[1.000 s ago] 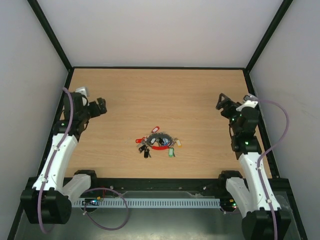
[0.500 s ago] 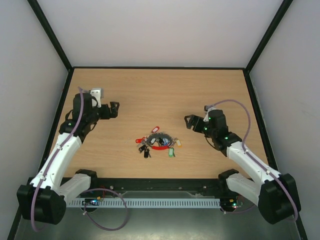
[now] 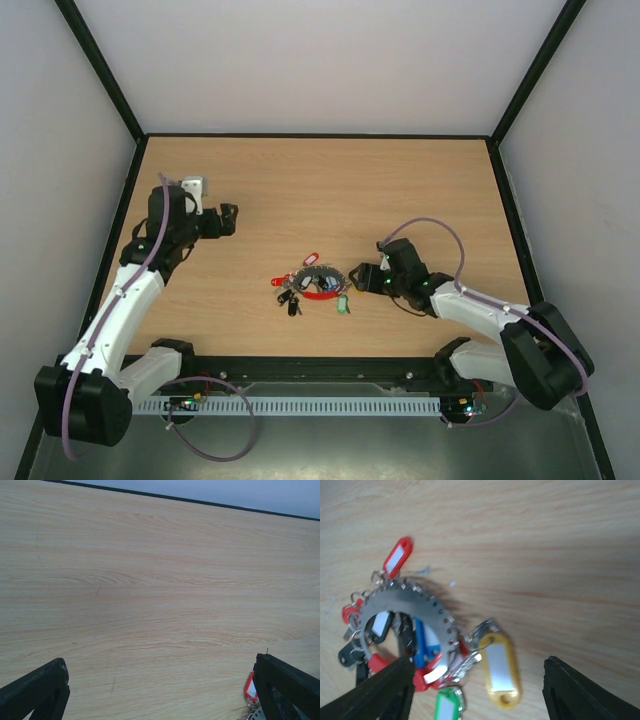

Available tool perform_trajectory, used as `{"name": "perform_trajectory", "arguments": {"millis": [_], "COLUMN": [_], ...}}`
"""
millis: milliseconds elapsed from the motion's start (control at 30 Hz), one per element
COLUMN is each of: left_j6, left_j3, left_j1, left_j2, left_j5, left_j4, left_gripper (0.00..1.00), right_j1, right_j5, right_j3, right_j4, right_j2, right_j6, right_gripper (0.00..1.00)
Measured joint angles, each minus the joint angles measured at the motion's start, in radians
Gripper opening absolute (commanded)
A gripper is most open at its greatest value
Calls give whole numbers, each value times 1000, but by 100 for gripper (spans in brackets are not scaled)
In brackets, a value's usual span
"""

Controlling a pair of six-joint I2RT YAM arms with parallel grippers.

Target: Remove the keys from the keyring

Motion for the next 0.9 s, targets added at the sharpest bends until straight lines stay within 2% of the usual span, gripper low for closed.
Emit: {"name": "perform_trajectory", "arguments": {"millis": [100,200,467,900], "left_j6": [0,0,3,8], "left_j3": [-2,-11,-47,-51], "left_j1": [0,0,0,0], "left_j2": [-2,-5,-4,2], "left_j5": [-14,-27,-84,-166], "left_j4": [0,-1,-3,20], "left_gripper": [100,100,100,100], "right_j1": [67,116,143,151], "right_j5": [-11,-15,-14,24], "right_j3": [-5,-10,-18,-38], "right_j4": [24,47,109,163], "right_j2": [15,21,39,107], "right_j6": [16,39,110,175], "right_gripper": [64,57,43,35]}}
